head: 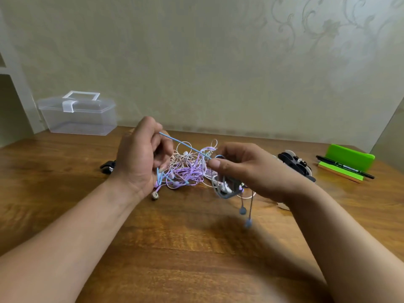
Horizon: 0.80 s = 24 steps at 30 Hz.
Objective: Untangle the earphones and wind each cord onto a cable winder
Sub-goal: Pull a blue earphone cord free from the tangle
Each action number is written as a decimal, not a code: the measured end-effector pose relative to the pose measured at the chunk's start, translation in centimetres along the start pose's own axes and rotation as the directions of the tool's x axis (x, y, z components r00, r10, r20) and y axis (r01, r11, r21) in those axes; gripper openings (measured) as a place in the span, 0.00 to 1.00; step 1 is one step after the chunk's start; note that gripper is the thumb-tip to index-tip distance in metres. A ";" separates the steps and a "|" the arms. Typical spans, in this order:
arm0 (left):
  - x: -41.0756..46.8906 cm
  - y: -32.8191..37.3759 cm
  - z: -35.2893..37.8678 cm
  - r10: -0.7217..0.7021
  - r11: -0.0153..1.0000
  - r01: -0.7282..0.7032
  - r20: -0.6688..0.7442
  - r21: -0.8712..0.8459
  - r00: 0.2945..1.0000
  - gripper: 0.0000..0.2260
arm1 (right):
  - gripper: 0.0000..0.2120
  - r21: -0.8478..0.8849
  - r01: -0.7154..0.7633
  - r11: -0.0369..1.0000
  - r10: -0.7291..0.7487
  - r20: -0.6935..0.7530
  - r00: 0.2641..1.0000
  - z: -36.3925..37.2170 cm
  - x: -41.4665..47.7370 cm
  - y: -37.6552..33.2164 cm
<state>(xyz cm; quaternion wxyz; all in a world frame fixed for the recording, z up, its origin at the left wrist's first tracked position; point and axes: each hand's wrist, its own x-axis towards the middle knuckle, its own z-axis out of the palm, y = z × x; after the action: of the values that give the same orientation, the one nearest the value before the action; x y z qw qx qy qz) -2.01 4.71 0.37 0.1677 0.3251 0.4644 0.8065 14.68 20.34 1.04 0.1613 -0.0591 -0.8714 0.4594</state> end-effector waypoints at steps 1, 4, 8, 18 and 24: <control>0.1 0.0 -0.3 -0.030 0.998 0.027 0.041 0.063 0.999 0.21 | 0.15 0.015 0.011 1.000 -0.011 0.013 1.000 -0.4 -0.1 -0.2; -0.1 -0.3 -0.3 -0.146 0.908 0.027 0.254 0.418 0.956 0.24 | 0.10 0.061 0.020 0.998 -0.024 0.072 0.997 -0.8 -0.3 -0.6; -0.6 -0.7 0.6 -0.135 0.875 -0.068 0.376 0.479 0.917 0.18 | 0.08 0.046 -0.003 0.999 0.001 0.043 0.999 -0.9 -0.2 -0.5; -1.7 -0.5 1.3 -0.210 0.878 -0.039 0.455 0.478 0.865 0.23 | 0.19 0.018 -0.012 1.000 0.011 0.055 0.998 0.1 0.2 0.0; -1.1 -0.7 1.1 -0.079 0.975 0.015 0.283 0.222 0.956 0.19 | 0.07 0.481 -0.041 0.876 0.092 -0.083 0.992 0.1 0.6 0.3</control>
<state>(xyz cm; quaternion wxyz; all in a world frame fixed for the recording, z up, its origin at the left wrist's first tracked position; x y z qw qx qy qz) -0.48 5.10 -0.23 0.2170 0.4449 0.5277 0.6903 14.07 20.61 0.93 0.2000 -0.0710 -0.7191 0.6617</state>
